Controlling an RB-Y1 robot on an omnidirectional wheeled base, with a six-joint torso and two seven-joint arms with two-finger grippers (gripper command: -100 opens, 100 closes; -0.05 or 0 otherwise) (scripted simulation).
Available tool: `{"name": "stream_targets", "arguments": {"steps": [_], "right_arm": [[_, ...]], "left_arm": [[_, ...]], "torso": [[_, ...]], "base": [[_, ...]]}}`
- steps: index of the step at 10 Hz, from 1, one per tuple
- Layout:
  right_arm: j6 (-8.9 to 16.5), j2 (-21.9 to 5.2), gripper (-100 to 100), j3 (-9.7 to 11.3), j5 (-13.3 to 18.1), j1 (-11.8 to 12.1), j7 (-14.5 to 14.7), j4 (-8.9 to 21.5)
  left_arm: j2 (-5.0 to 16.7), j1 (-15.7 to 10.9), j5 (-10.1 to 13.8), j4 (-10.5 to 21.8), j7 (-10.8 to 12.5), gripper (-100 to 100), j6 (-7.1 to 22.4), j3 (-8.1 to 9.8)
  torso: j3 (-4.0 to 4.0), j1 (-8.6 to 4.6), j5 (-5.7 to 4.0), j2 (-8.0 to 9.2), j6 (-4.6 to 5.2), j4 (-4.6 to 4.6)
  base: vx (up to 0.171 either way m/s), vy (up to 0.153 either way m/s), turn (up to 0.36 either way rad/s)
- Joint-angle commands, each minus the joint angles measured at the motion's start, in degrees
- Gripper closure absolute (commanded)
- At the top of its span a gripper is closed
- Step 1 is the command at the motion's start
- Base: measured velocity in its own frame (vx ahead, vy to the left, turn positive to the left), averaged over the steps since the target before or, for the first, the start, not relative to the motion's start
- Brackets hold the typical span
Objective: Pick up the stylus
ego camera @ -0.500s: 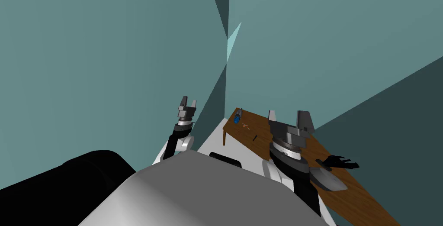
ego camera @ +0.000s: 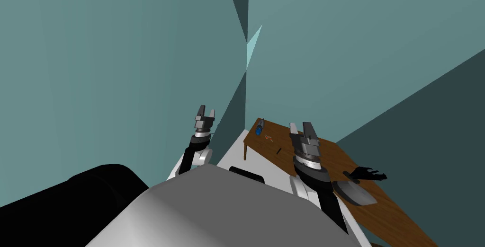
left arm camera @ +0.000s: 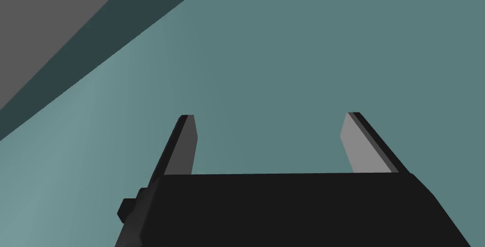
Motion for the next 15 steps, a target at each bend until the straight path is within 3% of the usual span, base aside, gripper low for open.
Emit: {"name": "stream_targets", "arguments": {"steps": [1,5,6,8,9,11,12,14,15], "right_arm": [[0.41,-1.27,-100,-0.88,0.77,-1.15,2.03,2.86],[2.04,-2.98,-100,-3.32,3.23,-4.15,7.93,10.33],[2.04,-2.98,-100,-3.32,3.23,-4.15,7.93,10.75],[3.00,-3.37,-100,-4.73,4.64,-5.90,11.35,14.59],[3.00,-3.37,-100,-4.73,4.64,-5.90,11.35,15.36],[4.04,-3.53,-100,-6.24,6.15,-7.78,14.79,19.21],[4.04,-3.53,-100,-6.24,6.15,-7.78,14.99,20.32],[5.15,-3.54,-100,-7.82,7.73,-9.77,18.77,24.35],[5.15,-3.54,-100,-7.82,7.73,-9.77,18.81,25.60]], "left_arm": [[0.00,0.00,0.00,0.00,0.00,0,0.00,0.00],[0.00,0.00,0.00,0.00,0.00,0,0.00,0.00],[0.00,0.00,0.00,0.00,0.00,0,0.00,0.00],[0.00,0.00,0.00,0.00,0.00,0,0.00,0.00],[0.00,0.00,0.00,0.00,0.00,0,0.00,0.00],[0.00,0.00,0.00,0.00,0.00,0,0.00,0.00],[0.00,0.00,0.00,0.00,0.00,0,0.00,0.00],[0.00,0.00,0.00,0.00,0.00,0,0.00,0.00],[0.00,0.00,0.00,0.00,0.00,0,0.00,0.00]], "torso": [[0.00,0.00,0.00,0.00,0.00,0.00],[-0.05,0.04,0.01,-0.08,0.01,-0.02],[-0.05,0.03,0.01,-0.09,0.00,-0.02],[0.01,-0.03,0.00,0.02,0.00,0.00],[0.00,0.02,0.01,0.00,0.01,0.00],[0.00,-0.02,0.00,0.01,-0.01,0.00],[-0.01,0.05,0.01,-0.02,0.00,-0.01],[-0.01,-0.01,0.00,-0.02,0.00,0.00],[-0.02,0.03,0.01,-0.03,0.00,-0.01]], "base": [[0.029,0.042,-0.074],[0.051,0.047,-0.096],[0.030,0.029,-0.023],[0.031,0.035,-0.087],[0.030,0.037,-0.045],[0.033,0.043,-0.085],[0.039,0.042,-0.055],[0.040,0.042,-0.108],[0.033,0.043,-0.035]]}}
